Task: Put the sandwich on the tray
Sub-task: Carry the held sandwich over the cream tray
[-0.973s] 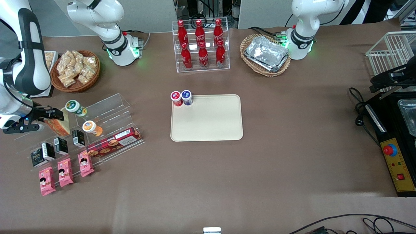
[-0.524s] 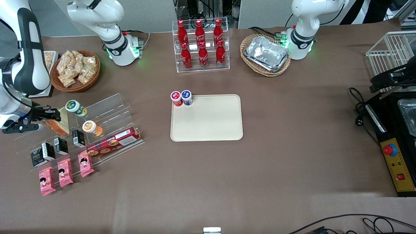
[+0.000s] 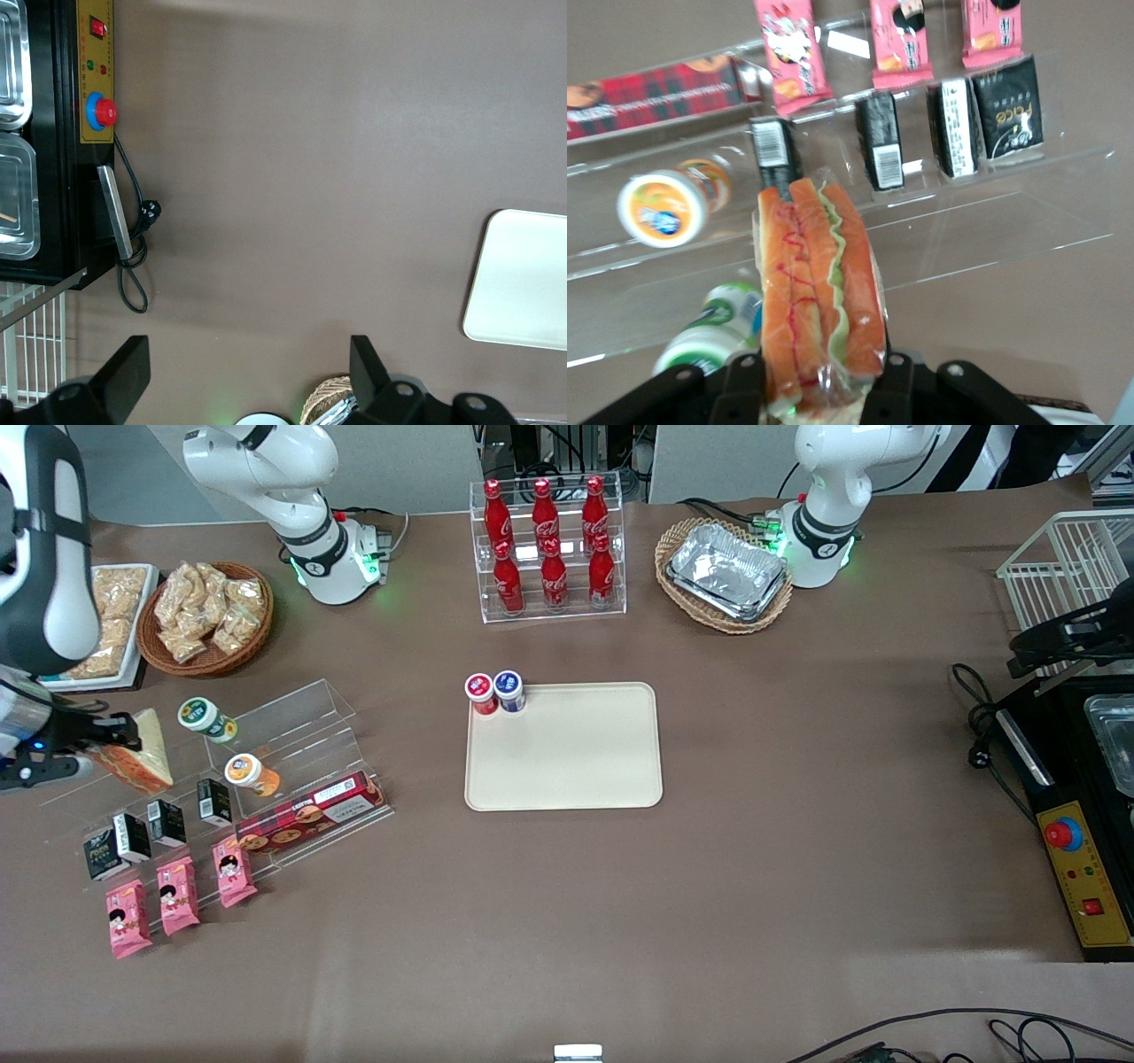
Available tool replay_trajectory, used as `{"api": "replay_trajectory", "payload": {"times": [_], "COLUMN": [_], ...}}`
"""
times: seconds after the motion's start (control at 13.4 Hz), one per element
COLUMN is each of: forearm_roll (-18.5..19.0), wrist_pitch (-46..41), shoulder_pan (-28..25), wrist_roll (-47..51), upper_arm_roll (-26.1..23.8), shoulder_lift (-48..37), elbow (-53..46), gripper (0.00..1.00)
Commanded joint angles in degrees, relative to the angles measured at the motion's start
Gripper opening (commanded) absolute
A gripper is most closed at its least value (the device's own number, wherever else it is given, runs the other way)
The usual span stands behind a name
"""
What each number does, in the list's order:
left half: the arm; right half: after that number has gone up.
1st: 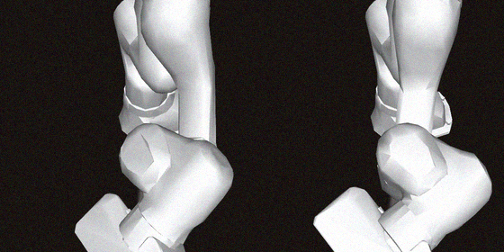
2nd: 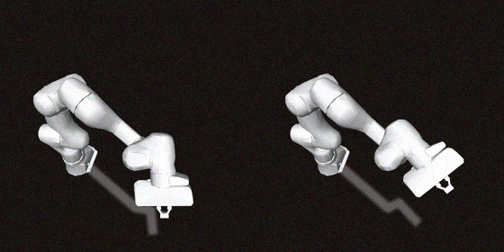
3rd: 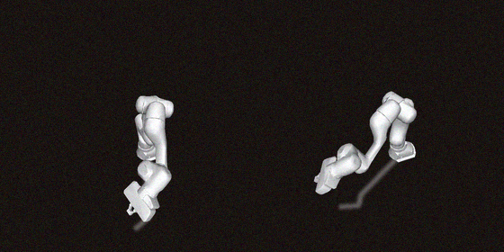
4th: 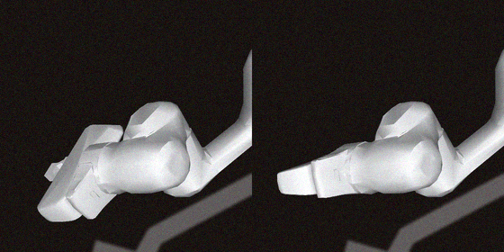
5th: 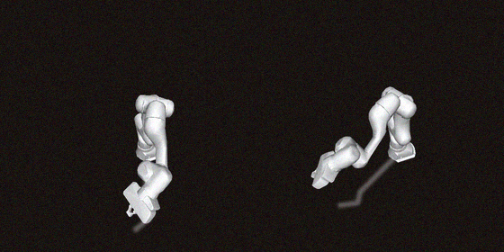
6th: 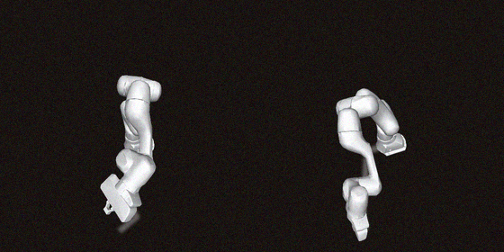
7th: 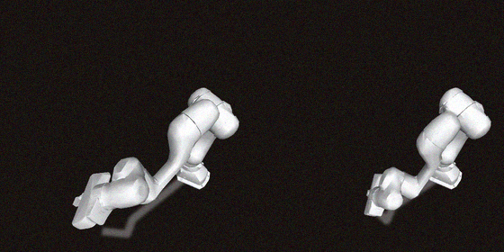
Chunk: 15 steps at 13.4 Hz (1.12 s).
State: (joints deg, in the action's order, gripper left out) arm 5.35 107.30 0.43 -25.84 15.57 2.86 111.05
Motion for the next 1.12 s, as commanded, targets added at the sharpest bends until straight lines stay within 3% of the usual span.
{"api": "replay_trajectory", "payload": {"times": [0.0, 0.22, 0.6, 0.9, 1.05], "forearm_roll": [0.4, -0.3, -2.5, -0.6, 1.8], "wrist_pitch": [-11.7, -13.7, -13.1, -10.7, -6.3], "shoulder_pan": [-5.2, -12.5, -14.0, -14.6, -19.0], "wrist_roll": [-0.3, -0.3, 0.3, 2.9, 3.6], "upper_arm_roll": [-0.2, -2.6, -19.4, -32.6, -34.0], "shoulder_lift": [2.0, 1.4, 3.5, 8.8, 11.8], "elbow": [-11.8, -13.4, -16.4, -19.0, -19.3], "gripper": [0.39, 0.39, 0.40, 0.40, 0.40]}}
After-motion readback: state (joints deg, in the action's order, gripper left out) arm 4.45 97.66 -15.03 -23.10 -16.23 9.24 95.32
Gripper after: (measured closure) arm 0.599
